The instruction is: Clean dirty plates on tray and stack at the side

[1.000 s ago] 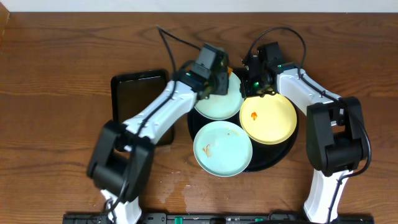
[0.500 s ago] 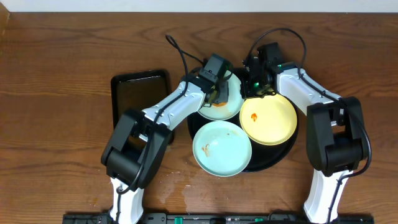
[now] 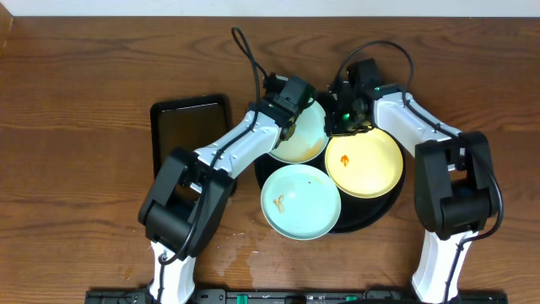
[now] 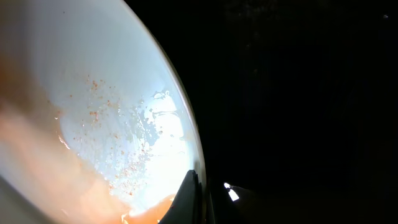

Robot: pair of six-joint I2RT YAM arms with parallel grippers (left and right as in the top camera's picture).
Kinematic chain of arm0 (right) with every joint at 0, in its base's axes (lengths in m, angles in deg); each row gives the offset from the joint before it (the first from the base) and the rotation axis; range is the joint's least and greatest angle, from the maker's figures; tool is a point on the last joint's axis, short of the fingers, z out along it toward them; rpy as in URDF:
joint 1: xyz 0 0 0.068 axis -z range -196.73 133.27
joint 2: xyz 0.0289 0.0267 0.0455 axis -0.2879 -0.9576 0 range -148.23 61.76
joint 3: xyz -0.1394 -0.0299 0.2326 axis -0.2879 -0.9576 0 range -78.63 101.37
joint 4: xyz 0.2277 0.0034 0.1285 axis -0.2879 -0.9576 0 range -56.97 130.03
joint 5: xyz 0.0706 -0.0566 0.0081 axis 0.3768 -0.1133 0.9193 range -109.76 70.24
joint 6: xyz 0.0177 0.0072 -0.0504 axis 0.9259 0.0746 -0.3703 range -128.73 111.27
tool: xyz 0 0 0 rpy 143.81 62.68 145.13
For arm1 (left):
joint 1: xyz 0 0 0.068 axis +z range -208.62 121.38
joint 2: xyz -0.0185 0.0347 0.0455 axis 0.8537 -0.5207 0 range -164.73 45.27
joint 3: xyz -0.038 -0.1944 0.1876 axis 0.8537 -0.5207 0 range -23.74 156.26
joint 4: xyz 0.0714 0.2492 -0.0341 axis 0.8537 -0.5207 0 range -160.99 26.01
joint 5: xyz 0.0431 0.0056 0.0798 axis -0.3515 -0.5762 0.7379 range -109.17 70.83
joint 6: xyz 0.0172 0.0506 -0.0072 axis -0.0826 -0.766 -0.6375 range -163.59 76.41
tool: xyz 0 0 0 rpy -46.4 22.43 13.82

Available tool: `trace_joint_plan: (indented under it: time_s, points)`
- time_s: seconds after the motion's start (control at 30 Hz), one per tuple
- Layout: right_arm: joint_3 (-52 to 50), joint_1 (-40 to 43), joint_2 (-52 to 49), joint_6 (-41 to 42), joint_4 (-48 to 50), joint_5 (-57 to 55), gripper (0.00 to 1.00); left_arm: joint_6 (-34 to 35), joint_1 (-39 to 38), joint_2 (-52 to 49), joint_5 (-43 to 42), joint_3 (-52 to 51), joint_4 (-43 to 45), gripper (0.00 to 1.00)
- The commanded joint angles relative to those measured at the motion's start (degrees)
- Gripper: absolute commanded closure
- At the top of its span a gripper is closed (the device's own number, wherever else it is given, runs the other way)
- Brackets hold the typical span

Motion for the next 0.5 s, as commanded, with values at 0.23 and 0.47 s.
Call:
trace_joint_plan:
  time_s: [0.23,0.47]
  points:
    - [0.0,0.6,-0.9,0.1,-1.7,-3.7,0.99,-0.5,1.8,6.7,9.7,6.1,-5.5,0.93]
    - [0.1,0.9,1.0,-4.9,-1.8,-3.7,0.99,11.9,10.4,13.6,-5.4,6.1,-20.0,0.93]
